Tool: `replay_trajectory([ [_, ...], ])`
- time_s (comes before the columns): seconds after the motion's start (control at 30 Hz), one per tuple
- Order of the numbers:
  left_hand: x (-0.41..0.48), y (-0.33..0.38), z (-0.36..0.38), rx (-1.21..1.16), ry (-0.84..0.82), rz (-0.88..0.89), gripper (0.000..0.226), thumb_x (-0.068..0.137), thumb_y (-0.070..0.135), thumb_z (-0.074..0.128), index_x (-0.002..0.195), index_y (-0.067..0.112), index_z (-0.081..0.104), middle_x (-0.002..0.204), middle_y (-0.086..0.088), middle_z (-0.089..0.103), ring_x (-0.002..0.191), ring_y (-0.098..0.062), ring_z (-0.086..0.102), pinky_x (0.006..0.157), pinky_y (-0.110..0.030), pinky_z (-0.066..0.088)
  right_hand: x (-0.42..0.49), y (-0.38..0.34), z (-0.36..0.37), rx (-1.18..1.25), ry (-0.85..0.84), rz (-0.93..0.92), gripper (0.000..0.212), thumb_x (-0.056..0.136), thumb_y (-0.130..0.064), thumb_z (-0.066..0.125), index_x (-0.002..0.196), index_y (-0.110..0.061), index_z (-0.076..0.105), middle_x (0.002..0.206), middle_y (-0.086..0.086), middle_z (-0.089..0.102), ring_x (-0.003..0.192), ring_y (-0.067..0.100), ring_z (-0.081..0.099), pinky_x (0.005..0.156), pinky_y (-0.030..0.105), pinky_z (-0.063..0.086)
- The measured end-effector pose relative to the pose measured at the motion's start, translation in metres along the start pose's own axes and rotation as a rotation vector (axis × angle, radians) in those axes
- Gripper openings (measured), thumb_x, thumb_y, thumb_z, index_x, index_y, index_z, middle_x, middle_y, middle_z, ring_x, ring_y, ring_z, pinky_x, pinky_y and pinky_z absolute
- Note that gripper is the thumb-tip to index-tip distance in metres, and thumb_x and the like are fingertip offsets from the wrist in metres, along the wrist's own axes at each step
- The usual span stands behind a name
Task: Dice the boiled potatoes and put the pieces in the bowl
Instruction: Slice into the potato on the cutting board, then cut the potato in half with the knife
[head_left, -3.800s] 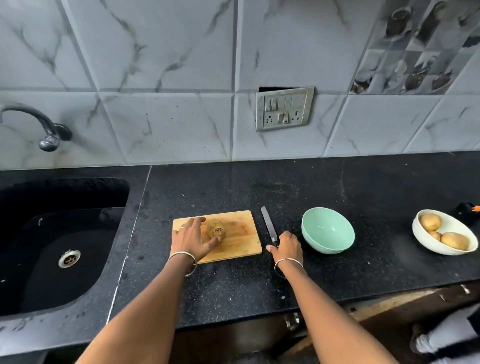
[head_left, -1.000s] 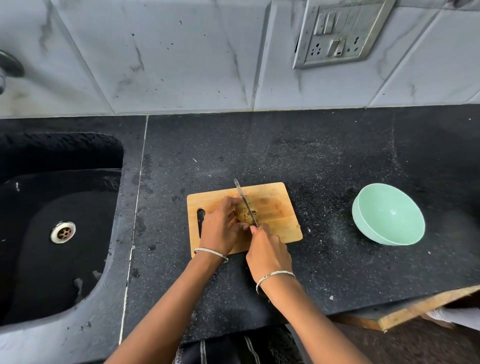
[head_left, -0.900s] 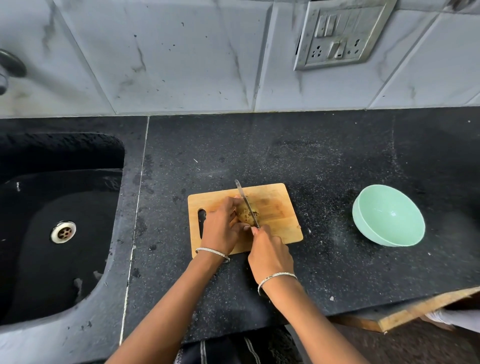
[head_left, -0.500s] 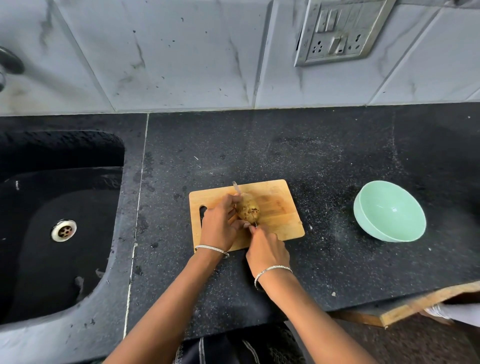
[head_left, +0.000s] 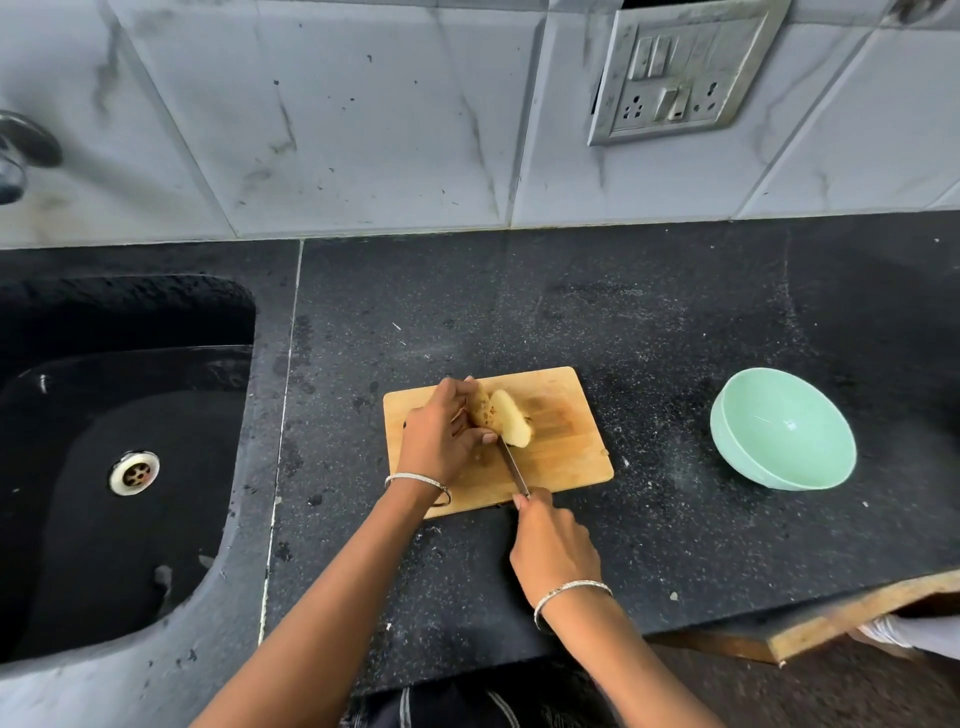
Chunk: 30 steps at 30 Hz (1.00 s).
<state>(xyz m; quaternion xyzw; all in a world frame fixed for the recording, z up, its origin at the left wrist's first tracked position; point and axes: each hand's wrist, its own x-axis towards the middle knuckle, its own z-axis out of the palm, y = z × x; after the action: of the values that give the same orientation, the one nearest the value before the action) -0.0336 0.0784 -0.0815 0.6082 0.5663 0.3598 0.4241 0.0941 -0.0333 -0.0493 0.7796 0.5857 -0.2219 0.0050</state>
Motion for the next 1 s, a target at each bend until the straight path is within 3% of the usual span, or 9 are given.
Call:
replay_trajectory([
  [0.1,-0.001,0.002,-0.004,-0.018,-0.024,0.007,0.057,0.069,0.003,0.083,0.117,0.017,0.056,0.112,0.012,0.06,0.114,-0.004,0.054,0.094,-0.016,0.048,-0.002,0.01,-0.009,0.058,-0.044,-0.036,0.038,0.105,-0.041,0.023,0.114,-0.015,0.049,0.108,0.014,0.066,0.102,0.039,0.063,0.067,0.039,0.042],
  [0.23,-0.004,-0.001,-0.007,-0.009,-0.04,0.025,0.065,0.069,0.005,0.084,0.126,0.02,0.055,0.115,0.008,0.06,0.118,-0.005,0.053,0.097,-0.02,0.048,-0.003,0.033,-0.027,0.073,-0.032,-0.089,0.033,0.104,-0.042,0.024,0.096,-0.019,0.047,0.096,0.012,0.064,0.092,0.038,0.063,0.065,0.039,0.04],
  [0.33,-0.004,0.001,-0.008,0.024,-0.038,0.023,0.069,0.068,0.005,0.085,0.128,0.019,0.054,0.115,0.005,0.061,0.118,-0.006,0.055,0.097,-0.021,0.048,0.003,0.043,-0.044,0.179,0.048,-0.094,0.038,0.101,-0.05,0.03,0.083,-0.021,0.049,0.075,0.004,0.063,0.074,0.03,0.063,0.059,0.038,0.04],
  [0.43,-0.006,0.007,-0.008,0.042,-0.059,0.02,0.073,0.065,0.009,0.087,0.127,0.019,0.052,0.112,0.009,0.059,0.103,0.012,0.055,0.09,-0.008,0.046,0.017,0.037,-0.056,0.369,0.225,-0.066,0.037,0.092,-0.053,0.053,0.077,-0.02,0.053,0.061,-0.004,0.057,0.058,0.016,0.058,0.051,0.03,0.039],
  [0.57,-0.007,0.011,-0.005,0.054,-0.073,0.027,0.071,0.065,0.009,0.087,0.124,0.016,0.049,0.106,0.018,0.055,0.093,0.024,0.051,0.078,0.002,0.04,0.055,0.026,-0.057,0.45,0.411,-0.01,0.036,0.075,-0.048,0.076,0.083,-0.02,0.056,0.082,-0.003,0.057,0.075,0.016,0.055,0.06,0.03,0.035],
  [0.7,-0.008,0.01,-0.005,0.076,-0.082,0.03,0.07,0.065,0.011,0.087,0.122,0.019,0.048,0.108,0.021,0.055,0.097,0.021,0.052,0.08,-0.002,0.042,0.081,0.018,-0.049,0.406,0.291,-0.042,0.055,0.06,-0.062,0.08,0.089,-0.021,0.057,0.089,-0.004,0.058,0.082,0.018,0.055,0.067,0.032,0.043],
  [0.9,-0.01,0.009,-0.008,0.075,-0.092,0.025,0.07,0.065,0.009,0.087,0.121,0.021,0.047,0.111,0.021,0.053,0.099,0.019,0.05,0.083,-0.002,0.041,0.089,0.003,-0.043,0.345,0.199,-0.062,0.042,0.066,-0.05,0.081,0.081,-0.02,0.056,0.081,-0.005,0.057,0.076,0.018,0.055,0.06,0.032,0.038],
  [1.0,-0.006,0.006,-0.011,0.085,-0.095,0.014,0.07,0.062,0.01,0.087,0.119,0.024,0.05,0.11,0.013,0.059,0.103,0.001,0.059,0.088,-0.017,0.051,0.094,0.001,-0.038,0.467,0.135,-0.037,0.04,0.061,-0.041,0.086,0.083,-0.018,0.063,0.08,-0.004,0.063,0.073,0.019,0.059,0.061,0.033,0.046],
])
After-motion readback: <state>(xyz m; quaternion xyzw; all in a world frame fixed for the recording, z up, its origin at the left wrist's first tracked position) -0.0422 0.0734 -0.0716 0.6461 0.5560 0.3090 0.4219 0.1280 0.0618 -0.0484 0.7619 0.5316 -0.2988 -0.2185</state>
